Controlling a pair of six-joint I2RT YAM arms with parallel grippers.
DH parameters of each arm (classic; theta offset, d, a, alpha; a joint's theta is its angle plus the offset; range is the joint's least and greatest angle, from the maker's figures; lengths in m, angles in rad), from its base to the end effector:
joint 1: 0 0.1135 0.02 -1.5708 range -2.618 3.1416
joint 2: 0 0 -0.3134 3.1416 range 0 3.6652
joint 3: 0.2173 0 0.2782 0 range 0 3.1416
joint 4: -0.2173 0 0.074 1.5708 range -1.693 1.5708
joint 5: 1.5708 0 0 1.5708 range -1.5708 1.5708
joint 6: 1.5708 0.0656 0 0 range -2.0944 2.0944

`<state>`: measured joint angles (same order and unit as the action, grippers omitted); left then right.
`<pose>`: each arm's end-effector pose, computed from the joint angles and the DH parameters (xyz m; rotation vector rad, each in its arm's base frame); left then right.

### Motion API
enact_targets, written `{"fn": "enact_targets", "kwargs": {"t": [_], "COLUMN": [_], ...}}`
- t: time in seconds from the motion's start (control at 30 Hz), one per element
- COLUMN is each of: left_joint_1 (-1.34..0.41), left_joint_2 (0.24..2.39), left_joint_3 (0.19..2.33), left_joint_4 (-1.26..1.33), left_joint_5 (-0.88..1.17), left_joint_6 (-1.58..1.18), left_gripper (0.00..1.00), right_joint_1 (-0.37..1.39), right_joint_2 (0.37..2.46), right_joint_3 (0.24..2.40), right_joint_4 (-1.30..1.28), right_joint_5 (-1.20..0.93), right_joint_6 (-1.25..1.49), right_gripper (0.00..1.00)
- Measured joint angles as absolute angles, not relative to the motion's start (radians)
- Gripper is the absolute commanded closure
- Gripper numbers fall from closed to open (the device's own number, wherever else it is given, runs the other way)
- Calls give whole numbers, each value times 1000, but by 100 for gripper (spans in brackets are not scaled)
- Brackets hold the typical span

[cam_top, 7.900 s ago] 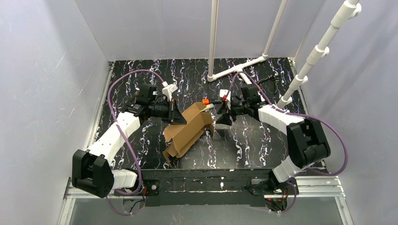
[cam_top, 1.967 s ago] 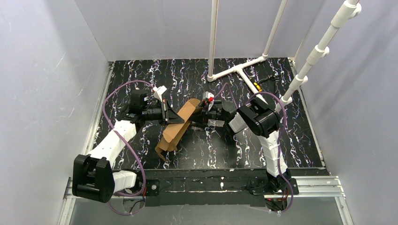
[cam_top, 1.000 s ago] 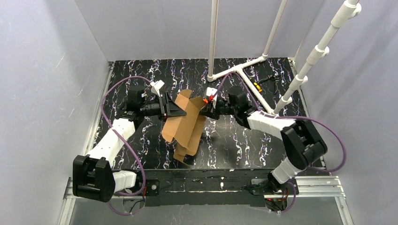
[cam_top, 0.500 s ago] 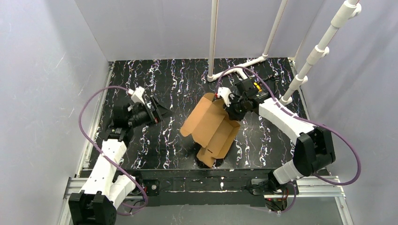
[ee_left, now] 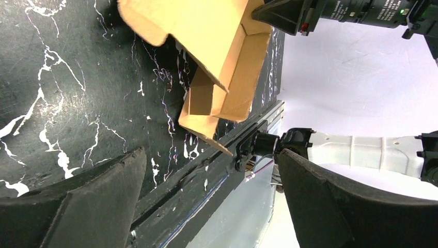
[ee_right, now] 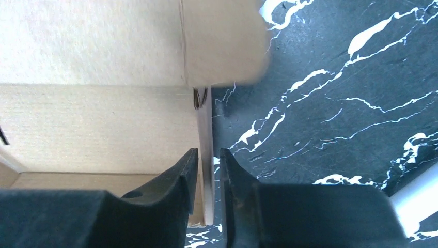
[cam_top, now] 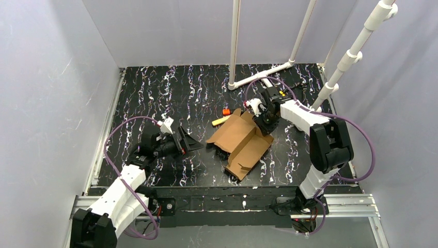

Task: Fold the paper box

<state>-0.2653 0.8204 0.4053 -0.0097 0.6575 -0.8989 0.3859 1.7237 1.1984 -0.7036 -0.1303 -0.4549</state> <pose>0.1765 -0.0895 0.2362 -0.2184 2.1730 -1.3644 0.3483 0.1507 0.2079 -1.1678 2.5352 0.1654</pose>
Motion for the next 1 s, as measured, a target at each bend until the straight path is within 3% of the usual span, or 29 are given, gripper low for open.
{"fn": "enact_targets", "kwargs": {"t": [0.2,0.43,0.6,1.0], "left_joint_1": [-337,-418,-467,-740], "left_joint_2": [849,851,880,1153], "left_joint_3": [403,400,400,529], "left_joint_4": [18,31,35,54], "left_joint_5": [595,526,476,167], "left_joint_6": [-929,-955,-966,-966], "left_gripper": [2,2,3,3], "right_joint_1": [363,330,328,329], "right_joint_2": [1715,1670,1626,1533], "right_joint_3": [1176,1123,1063,972], "right_joint_4": [-696,-680,-645,-553], "right_joint_5": [-146,-213,-256,-330], "right_joint_6": [-455,-464,-471,-483], "right_gripper": [58,63,61,58]}}
